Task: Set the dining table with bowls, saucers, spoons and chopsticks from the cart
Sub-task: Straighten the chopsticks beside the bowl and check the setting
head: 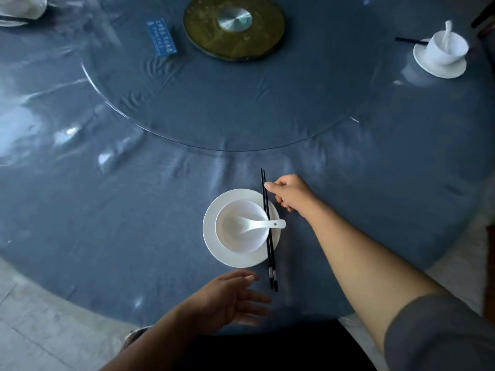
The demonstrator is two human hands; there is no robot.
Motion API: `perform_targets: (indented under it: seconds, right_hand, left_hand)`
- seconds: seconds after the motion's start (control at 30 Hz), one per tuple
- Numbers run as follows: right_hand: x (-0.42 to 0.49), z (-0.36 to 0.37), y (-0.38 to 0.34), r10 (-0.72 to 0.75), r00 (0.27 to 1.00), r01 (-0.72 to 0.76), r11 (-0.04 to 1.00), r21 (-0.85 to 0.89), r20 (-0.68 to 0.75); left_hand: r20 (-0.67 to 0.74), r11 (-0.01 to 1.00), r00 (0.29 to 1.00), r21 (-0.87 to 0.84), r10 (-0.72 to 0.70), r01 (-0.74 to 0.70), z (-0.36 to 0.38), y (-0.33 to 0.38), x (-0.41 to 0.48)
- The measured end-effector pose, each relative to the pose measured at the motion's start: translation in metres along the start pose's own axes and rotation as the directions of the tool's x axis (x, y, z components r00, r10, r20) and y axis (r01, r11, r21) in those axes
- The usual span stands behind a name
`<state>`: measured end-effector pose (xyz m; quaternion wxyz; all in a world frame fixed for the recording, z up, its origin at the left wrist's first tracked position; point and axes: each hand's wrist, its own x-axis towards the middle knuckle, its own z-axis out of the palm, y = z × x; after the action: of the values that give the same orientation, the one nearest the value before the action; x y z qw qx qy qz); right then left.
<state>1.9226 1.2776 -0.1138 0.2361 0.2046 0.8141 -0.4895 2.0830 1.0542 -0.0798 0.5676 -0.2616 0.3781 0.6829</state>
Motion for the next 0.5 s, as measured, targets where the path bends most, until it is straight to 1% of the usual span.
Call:
perform_targets:
  seconds: [0.1, 0.23, 0.37, 0.5]
  right_hand:
    - [0.005, 0.002, -0.007, 0.005, 1.0, -0.005, 0.999, 0.036, 0.013]
    - [0.008, 0.008, -0.011, 0.006, 0.999, -0.008, 0.998, 0.069, 0.037]
    - [0.012, 0.012, -0.009, -0.002, 1.0, 0.0, 0.995, 0.097, 0.019]
    - [0.016, 0.016, -0.005, -0.023, 0.999, 0.027, 0.994, 0.104, -0.046]
  left_hand:
    - [0.042, 0.999, 0.999, -0.031, -0.012, 0.013, 0.005, -0.003, 0.005]
    - [0.09, 0.992, 0.996, -0.124, -0.02, 0.031, 0.009, -0.006, 0.008]
    - [0.093, 0.979, 0.996, -0.202, -0.009, 0.028, 0.01, -0.008, 0.014]
    - [0.092, 0.976, 0.996, -0.215, -0.007, 0.026, 0.01, -0.009, 0.016]
